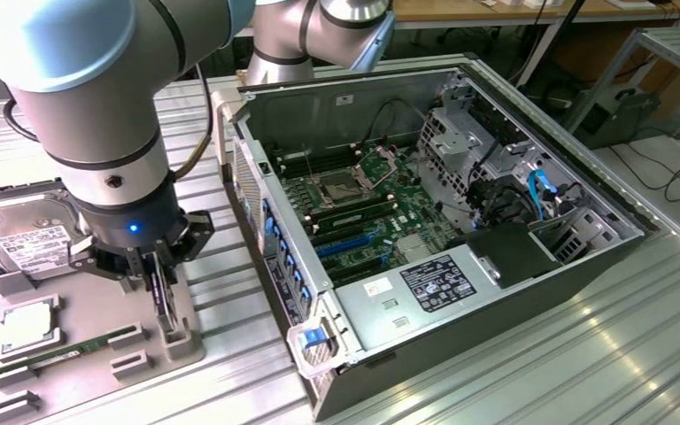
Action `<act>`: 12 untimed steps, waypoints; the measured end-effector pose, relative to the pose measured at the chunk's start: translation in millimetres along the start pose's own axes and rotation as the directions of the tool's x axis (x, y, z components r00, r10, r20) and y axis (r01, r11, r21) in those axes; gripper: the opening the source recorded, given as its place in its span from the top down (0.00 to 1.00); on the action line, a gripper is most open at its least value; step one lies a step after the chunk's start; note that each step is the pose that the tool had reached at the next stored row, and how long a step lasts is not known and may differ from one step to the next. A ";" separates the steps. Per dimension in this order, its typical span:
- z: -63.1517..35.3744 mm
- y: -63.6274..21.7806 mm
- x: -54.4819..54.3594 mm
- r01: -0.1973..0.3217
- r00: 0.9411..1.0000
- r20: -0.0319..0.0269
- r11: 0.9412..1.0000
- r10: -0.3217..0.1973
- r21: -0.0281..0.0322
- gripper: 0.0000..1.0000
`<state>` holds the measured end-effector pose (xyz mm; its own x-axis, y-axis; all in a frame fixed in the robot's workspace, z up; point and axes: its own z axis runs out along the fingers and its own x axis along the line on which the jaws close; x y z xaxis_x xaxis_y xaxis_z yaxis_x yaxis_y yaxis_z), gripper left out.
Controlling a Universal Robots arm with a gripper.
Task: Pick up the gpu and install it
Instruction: 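Pick up the gpu and move the gpu toward the slot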
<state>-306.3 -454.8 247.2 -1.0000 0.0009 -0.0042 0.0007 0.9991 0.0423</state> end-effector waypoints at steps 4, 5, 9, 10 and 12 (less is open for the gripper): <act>-3.3 0.1 0.0 0.000 1.000 0.000 1.000 0.000 0.000 0.72; -4.0 0.2 0.0 0.000 1.000 0.000 1.000 0.000 0.000 0.72; -7.2 0.3 0.0 0.000 1.000 0.000 1.000 0.000 0.000 0.72; -8.1 0.3 0.0 0.000 1.000 0.000 1.000 0.000 0.000 0.72; -11.3 0.5 0.0 0.000 1.000 0.000 1.000 0.000 0.000 0.72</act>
<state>-306.3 -454.8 258.4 -1.0000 0.0009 -0.0042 0.0008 0.9991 0.0423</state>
